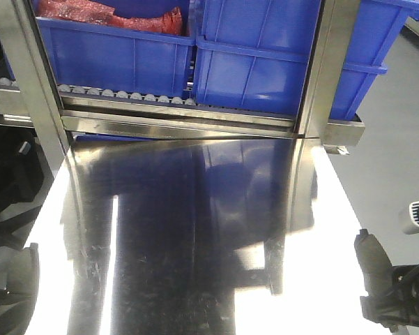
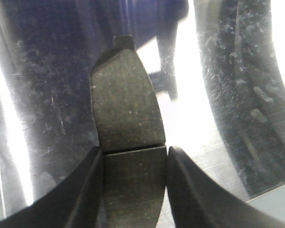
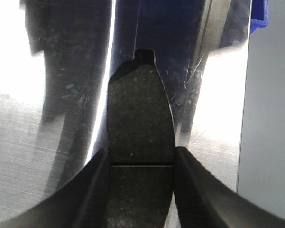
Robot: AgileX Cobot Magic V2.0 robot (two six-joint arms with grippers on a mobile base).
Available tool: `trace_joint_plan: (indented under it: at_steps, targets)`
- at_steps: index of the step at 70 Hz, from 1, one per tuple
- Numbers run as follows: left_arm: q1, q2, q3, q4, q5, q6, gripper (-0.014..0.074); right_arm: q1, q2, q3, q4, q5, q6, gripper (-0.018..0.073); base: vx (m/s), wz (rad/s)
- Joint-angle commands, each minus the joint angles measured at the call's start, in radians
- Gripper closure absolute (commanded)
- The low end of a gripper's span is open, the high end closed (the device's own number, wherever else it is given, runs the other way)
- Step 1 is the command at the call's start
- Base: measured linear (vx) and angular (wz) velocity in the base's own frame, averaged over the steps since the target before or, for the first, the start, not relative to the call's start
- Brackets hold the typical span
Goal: Move and align brake pads A on conveyor
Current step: 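Back the base away from the steel table and turn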
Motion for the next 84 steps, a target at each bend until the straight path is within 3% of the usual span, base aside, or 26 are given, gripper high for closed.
trace_joint_plan:
  at_steps: [1,42,84]
  targets:
    - [-0.003,-0.004,-0.03,-0.011,-0.067,0.0,0.0513,-0.001,-0.01,-0.027,-0.007,-0.067,-0.007,0.0501,0.0,0.0]
    - [-0.003,-0.003,-0.03,-0.011,-0.067,0.0,0.0513,-0.001,-0.009,-0.027,-0.007,-0.066,-0.007,0.0501,-0.04,0.08]
    - [-0.003,-0.003,-0.03,-0.011,-0.067,0.0,0.0513,-0.001,-0.009,-0.027,-0.007,-0.063,-0.007,0.0501,-0.13,0.43]
